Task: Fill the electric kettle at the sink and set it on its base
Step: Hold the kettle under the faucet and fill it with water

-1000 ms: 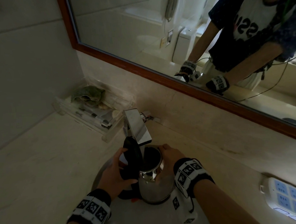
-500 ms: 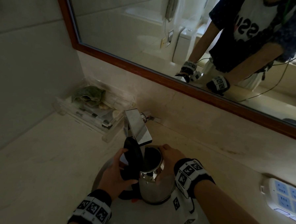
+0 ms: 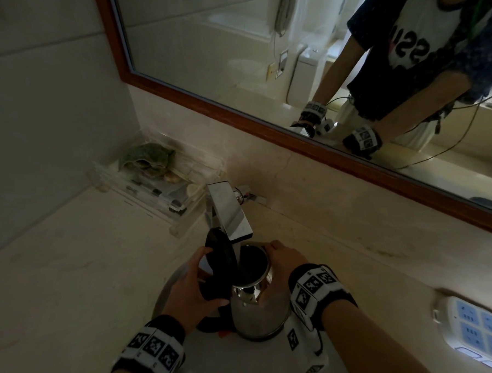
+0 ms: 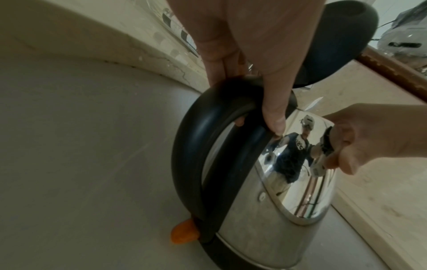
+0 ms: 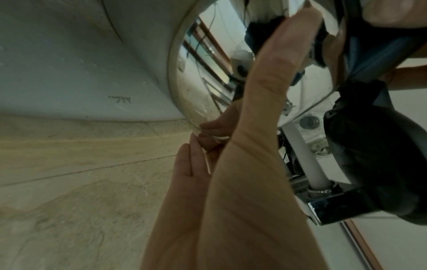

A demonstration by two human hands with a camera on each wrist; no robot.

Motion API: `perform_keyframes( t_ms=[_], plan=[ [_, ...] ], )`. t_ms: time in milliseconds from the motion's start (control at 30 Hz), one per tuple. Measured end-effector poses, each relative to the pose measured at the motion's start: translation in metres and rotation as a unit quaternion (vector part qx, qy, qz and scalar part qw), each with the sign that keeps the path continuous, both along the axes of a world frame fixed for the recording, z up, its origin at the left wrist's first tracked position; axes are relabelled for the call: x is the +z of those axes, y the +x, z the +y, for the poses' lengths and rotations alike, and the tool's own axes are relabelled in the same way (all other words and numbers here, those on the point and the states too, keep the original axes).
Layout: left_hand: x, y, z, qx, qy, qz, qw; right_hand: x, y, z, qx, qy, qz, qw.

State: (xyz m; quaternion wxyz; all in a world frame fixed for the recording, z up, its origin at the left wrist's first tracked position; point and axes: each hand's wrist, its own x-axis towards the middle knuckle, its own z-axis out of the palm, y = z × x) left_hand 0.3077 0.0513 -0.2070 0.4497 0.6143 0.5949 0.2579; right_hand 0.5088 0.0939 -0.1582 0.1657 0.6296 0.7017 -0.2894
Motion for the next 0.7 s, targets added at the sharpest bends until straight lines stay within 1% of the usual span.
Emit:
perform_keyframes(
  t_ms=[333, 700],
  plan=[
    [0.0022, 0.0011, -0.0002, -0.002, 0.001, 0.016, 1.0, 0.0006, -0.0006, -0.001, 0.001, 0.003, 0.002, 1.0],
    [0.0035, 0.0007, -0.001, 0.008, 0.003, -0.002, 1.0, -0.0008, 0.0001, 0.0001, 0.0, 0.002, -0.004, 1.0]
  ],
)
